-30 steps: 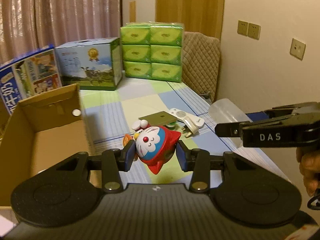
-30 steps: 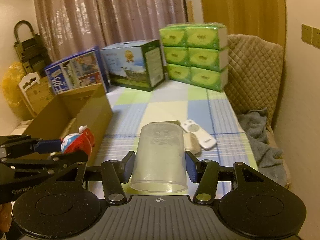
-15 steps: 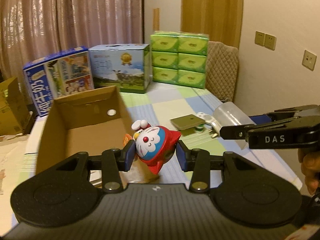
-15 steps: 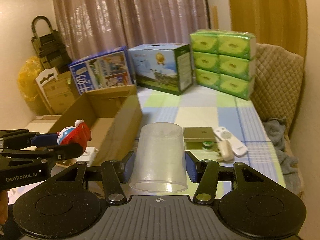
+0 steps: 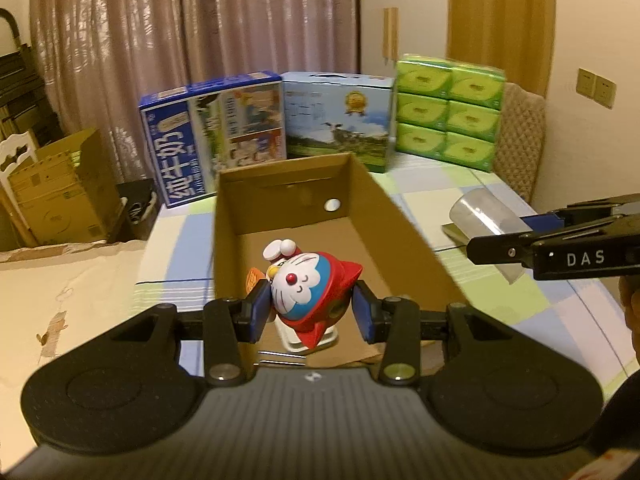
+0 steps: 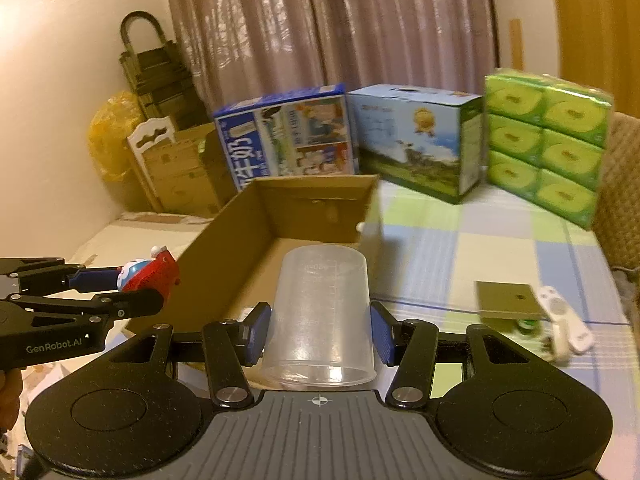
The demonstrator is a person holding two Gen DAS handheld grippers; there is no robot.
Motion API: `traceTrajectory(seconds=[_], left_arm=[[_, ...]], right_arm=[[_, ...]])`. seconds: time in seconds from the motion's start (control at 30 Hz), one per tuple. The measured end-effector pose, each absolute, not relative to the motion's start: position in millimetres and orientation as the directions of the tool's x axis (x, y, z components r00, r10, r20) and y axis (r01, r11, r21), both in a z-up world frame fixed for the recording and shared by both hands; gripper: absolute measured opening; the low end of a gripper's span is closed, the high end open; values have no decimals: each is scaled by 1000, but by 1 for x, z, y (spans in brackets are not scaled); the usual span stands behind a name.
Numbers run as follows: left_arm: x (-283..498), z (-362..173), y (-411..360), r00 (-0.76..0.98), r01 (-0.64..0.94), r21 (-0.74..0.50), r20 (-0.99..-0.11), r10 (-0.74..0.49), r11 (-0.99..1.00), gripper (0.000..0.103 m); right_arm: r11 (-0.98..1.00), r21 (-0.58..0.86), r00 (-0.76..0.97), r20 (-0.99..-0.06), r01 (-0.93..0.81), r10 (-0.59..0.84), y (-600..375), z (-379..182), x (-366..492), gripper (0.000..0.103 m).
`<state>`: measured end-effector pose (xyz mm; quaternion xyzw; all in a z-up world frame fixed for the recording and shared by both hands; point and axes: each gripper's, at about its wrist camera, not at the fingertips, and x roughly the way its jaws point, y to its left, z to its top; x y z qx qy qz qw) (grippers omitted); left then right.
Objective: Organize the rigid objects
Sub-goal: 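Carry Doraemon and the clear cup over into the cardboard box, then open the left tool to drop Doraemon while the right tool releases the cup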
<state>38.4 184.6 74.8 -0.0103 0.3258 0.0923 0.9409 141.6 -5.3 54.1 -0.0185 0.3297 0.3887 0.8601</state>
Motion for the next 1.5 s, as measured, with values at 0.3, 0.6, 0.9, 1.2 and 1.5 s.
traceTrajectory(seconds=[0.3, 0.6, 0.9, 1.2, 1.5], left_arm=[[43, 63, 201, 761, -180, 29, -629, 158, 983, 38], [50, 53, 205, 756, -164, 11, -641, 133, 986, 38], [57, 48, 207, 755, -150, -2, -646, 113, 989, 38], [66, 45, 207, 741, -151, -23, -665, 98, 988, 38], [57, 47, 217, 738, -200, -6, -658, 147, 980, 38]], right_arm=[[668, 267, 426, -595, -695, 681, 34, 46, 150, 50], [676, 284, 403, -625, -679, 668, 49, 29, 156, 50], [687, 289, 399, -641, -666, 656, 54, 22, 157, 50], [690, 290, 402, -639, -663, 656, 54, 22, 157, 50], [693, 295, 405, -637, -658, 655, 52, 24, 158, 50]])
